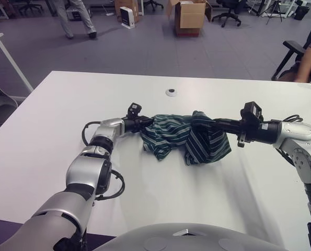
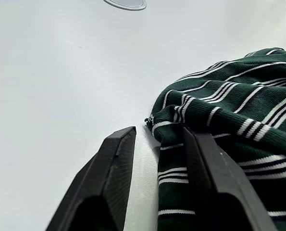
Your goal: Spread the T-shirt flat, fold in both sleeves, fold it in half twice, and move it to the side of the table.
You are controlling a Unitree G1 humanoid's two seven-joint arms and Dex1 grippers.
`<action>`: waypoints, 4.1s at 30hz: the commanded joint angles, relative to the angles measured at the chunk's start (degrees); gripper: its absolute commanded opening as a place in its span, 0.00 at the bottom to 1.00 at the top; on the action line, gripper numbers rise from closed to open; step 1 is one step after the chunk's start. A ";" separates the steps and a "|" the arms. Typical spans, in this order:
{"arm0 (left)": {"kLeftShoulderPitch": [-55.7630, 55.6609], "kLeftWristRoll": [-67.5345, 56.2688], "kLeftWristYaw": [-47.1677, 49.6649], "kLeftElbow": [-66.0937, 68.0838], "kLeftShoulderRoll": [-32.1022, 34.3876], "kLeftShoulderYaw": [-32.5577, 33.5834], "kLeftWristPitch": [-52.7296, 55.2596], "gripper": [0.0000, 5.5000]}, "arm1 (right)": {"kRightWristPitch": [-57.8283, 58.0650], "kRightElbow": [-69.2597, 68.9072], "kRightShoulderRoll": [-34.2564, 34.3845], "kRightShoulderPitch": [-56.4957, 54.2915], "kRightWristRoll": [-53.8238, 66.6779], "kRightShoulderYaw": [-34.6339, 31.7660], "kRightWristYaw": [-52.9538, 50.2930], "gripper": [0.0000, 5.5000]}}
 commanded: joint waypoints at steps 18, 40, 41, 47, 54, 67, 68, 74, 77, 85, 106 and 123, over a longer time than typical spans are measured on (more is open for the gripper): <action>8.72 -12.47 -15.98 -39.01 9.51 5.96 13.94 0.01 | -3.02 7.93 -4.60 -7.66 0.17 -8.28 2.02 0.00; 11.19 -44.53 -12.19 -79.77 26.64 17.69 34.60 0.01 | 4.31 18.14 -8.31 -29.56 12.70 -11.98 9.92 0.00; 9.93 -44.44 -11.82 -78.64 26.76 17.62 34.36 0.01 | 3.52 19.81 -8.09 -31.32 11.79 -11.40 9.91 0.00; 11.39 -41.22 -13.80 -77.10 28.72 14.30 32.35 0.01 | -0.09 21.58 -8.84 -32.25 8.20 -7.50 16.08 0.00; 35.75 -48.25 -24.17 -103.36 39.25 8.06 40.82 0.01 | -2.85 -3.94 -20.83 -3.09 6.33 -1.57 32.70 0.00; 63.72 1.36 -25.70 -92.19 49.24 -17.99 -7.10 0.01 | -47.82 7.64 -25.08 29.99 -29.71 10.51 26.86 0.00; 63.94 2.33 -25.59 -91.69 49.46 -18.41 -8.26 0.01 | -48.35 8.57 -24.69 29.96 -29.69 10.86 26.40 0.00; 67.52 -3.78 -26.19 -98.51 51.19 -16.77 -2.69 0.00 | -32.44 -2.54 -25.31 30.80 -12.09 7.64 28.34 0.07; 68.59 -12.68 -28.30 -105.30 54.32 -12.66 5.44 0.08 | -22.23 -7.71 -27.88 29.73 -2.33 4.17 30.43 0.15; 57.49 -16.52 -18.48 -94.60 49.27 -3.97 14.29 0.28 | -13.40 0.11 -20.60 12.48 -0.80 6.67 23.04 0.39; 59.46 -19.24 -16.08 -94.22 41.89 -5.38 23.85 0.46 | -13.05 2.08 -7.31 10.36 -10.00 11.24 11.59 0.41; 57.37 -5.06 -8.69 -87.28 41.09 -13.32 22.40 0.46 | -18.58 5.35 -5.05 9.40 -17.60 14.97 9.96 0.41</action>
